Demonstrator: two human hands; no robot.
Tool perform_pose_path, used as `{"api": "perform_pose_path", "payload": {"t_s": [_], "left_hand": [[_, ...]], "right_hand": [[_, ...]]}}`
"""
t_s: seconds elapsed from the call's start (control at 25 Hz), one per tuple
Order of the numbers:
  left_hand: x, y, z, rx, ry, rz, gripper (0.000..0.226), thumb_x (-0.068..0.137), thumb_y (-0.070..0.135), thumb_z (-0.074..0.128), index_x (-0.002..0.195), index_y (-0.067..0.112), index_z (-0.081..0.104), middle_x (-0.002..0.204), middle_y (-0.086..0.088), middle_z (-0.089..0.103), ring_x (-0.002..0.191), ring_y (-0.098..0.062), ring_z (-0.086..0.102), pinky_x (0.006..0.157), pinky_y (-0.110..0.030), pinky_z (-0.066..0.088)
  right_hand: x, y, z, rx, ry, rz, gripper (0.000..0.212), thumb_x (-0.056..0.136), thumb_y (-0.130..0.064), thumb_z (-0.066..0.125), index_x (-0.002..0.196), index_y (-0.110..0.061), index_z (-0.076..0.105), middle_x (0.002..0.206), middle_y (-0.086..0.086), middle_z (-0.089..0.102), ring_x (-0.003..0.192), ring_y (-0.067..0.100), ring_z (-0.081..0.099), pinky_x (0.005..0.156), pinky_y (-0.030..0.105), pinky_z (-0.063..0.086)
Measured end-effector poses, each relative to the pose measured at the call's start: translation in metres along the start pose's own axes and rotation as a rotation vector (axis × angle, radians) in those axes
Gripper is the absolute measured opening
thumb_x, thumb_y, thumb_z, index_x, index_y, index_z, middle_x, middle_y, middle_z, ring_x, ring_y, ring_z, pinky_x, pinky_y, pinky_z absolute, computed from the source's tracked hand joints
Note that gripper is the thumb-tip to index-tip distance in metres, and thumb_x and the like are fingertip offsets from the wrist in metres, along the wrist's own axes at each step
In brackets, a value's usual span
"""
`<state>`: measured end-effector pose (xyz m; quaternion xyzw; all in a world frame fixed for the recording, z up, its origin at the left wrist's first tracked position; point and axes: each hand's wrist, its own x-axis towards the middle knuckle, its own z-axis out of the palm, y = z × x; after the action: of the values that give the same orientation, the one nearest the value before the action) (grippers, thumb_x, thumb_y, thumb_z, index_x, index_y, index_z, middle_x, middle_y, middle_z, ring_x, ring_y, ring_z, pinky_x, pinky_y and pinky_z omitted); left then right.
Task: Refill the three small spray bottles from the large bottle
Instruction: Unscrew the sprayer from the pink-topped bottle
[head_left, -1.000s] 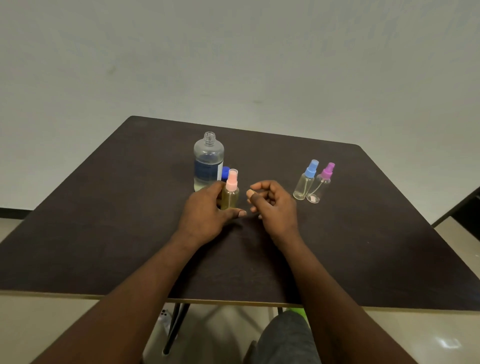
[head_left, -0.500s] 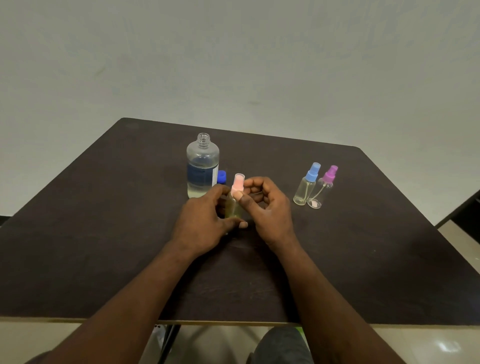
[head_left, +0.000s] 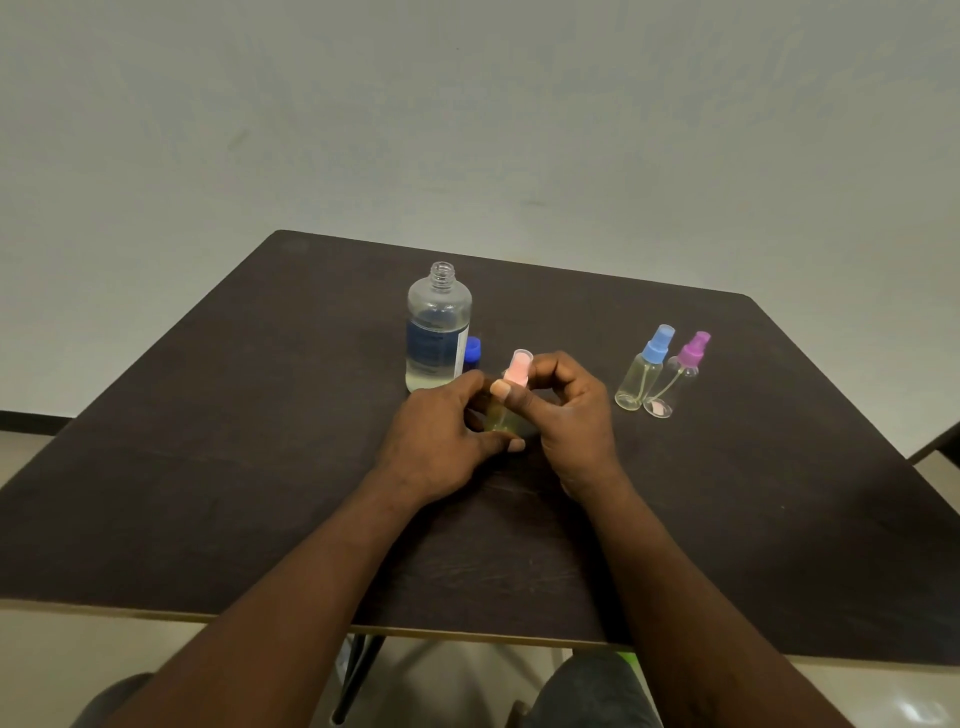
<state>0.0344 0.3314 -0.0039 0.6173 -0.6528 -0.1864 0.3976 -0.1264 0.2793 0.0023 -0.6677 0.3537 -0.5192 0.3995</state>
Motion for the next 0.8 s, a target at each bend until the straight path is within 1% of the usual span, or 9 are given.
{"api": "perform_pose_path", "payload": {"t_s": [0.12, 0.24, 0.32, 0.4, 0.52, 0.6, 0.64, 0.72, 0.8], "left_hand": [[0.0001, 0.0000, 0.0001, -0.010, -0.002, 0.009, 0.048, 0.075, 0.049, 0.089, 0.112, 0.031, 0.064, 0.094, 0.013, 0.072, 0.087, -0.003, 0.068, 0.081, -0.036, 0.061], [0.0005, 0.0003, 0.0003, -0.014, 0.010, 0.003, 0.047, 0.074, 0.048, 0.090, 0.109, 0.030, 0.064, 0.090, 0.013, 0.071, 0.084, -0.004, 0.067, 0.079, -0.035, 0.060], [0.0007, 0.0002, 0.0008, -0.003, 0.011, 0.007, 0.048, 0.076, 0.048, 0.090, 0.112, 0.029, 0.064, 0.091, 0.013, 0.071, 0.085, -0.004, 0.067, 0.079, -0.035, 0.060], [0.0003, -0.0001, 0.0008, 0.003, -0.002, 0.019, 0.052, 0.078, 0.048, 0.088, 0.120, 0.028, 0.065, 0.096, 0.013, 0.071, 0.089, -0.005, 0.067, 0.082, -0.036, 0.060], [-0.0001, -0.0009, 0.0009, 0.010, -0.009, 0.034, 0.058, 0.080, 0.050, 0.086, 0.128, 0.028, 0.064, 0.103, 0.014, 0.072, 0.094, -0.005, 0.068, 0.086, -0.037, 0.060], [0.0006, -0.0010, 0.0012, 0.034, -0.008, 0.032, 0.057, 0.079, 0.052, 0.085, 0.126, 0.027, 0.064, 0.103, 0.013, 0.073, 0.093, -0.006, 0.068, 0.086, -0.039, 0.061], [0.0008, -0.0008, 0.0017, 0.048, -0.008, 0.034, 0.055, 0.079, 0.053, 0.085, 0.123, 0.028, 0.064, 0.102, 0.013, 0.073, 0.091, -0.006, 0.068, 0.084, -0.039, 0.061], [0.0012, -0.0007, 0.0025, 0.064, -0.006, 0.032, 0.053, 0.078, 0.055, 0.085, 0.119, 0.029, 0.063, 0.099, 0.013, 0.072, 0.089, -0.004, 0.068, 0.082, -0.039, 0.061], [0.0015, -0.0004, 0.0021, 0.067, -0.003, 0.023, 0.053, 0.077, 0.056, 0.085, 0.118, 0.030, 0.062, 0.099, 0.013, 0.072, 0.089, -0.004, 0.068, 0.082, -0.039, 0.062]], "right_hand": [[0.0007, 0.0001, -0.0001, 0.060, -0.030, -0.015, 0.016, 0.084, -0.022, 0.084, 0.094, -0.014, 0.073, 0.096, 0.002, 0.073, 0.094, 0.017, 0.069, 0.084, 0.036, 0.061], [0.0000, -0.0008, 0.0008, 0.066, -0.053, -0.043, 0.016, 0.086, -0.028, 0.079, 0.098, -0.019, 0.074, 0.102, 0.005, 0.074, 0.100, 0.020, 0.070, 0.085, 0.034, 0.061], [0.0003, -0.0005, 0.0008, 0.065, -0.069, -0.052, 0.012, 0.090, -0.019, 0.077, 0.102, -0.018, 0.075, 0.105, 0.007, 0.075, 0.101, 0.018, 0.071, 0.085, 0.031, 0.060], [0.0007, 0.0004, 0.0000, 0.082, -0.108, -0.039, 0.014, 0.095, -0.012, 0.072, 0.109, -0.012, 0.076, 0.108, 0.007, 0.077, 0.104, 0.018, 0.073, 0.086, 0.030, 0.059], [0.0007, 0.0003, -0.0025, 0.129, -0.159, -0.012, 0.020, 0.099, -0.012, 0.066, 0.117, -0.010, 0.076, 0.114, 0.008, 0.078, 0.112, 0.024, 0.073, 0.093, 0.033, 0.059], [0.0002, 0.0000, -0.0016, 0.151, -0.140, 0.004, 0.021, 0.097, -0.016, 0.070, 0.117, -0.016, 0.075, 0.116, 0.011, 0.078, 0.114, 0.028, 0.073, 0.094, 0.038, 0.061], [0.0001, 0.0004, -0.0003, 0.163, -0.108, 0.017, 0.023, 0.093, -0.020, 0.075, 0.115, -0.018, 0.072, 0.115, 0.014, 0.077, 0.113, 0.031, 0.073, 0.093, 0.043, 0.062], [0.0001, -0.0003, 0.0016, 0.165, -0.027, 0.050, 0.034, 0.080, -0.029, 0.088, 0.105, -0.017, 0.067, 0.109, 0.022, 0.075, 0.106, 0.039, 0.073, 0.089, 0.049, 0.063], [0.0001, 0.0007, 0.0008, 0.120, -0.006, 0.051, 0.033, 0.078, -0.028, 0.090, 0.096, -0.015, 0.066, 0.103, 0.021, 0.075, 0.101, 0.039, 0.073, 0.084, 0.047, 0.064]]}}
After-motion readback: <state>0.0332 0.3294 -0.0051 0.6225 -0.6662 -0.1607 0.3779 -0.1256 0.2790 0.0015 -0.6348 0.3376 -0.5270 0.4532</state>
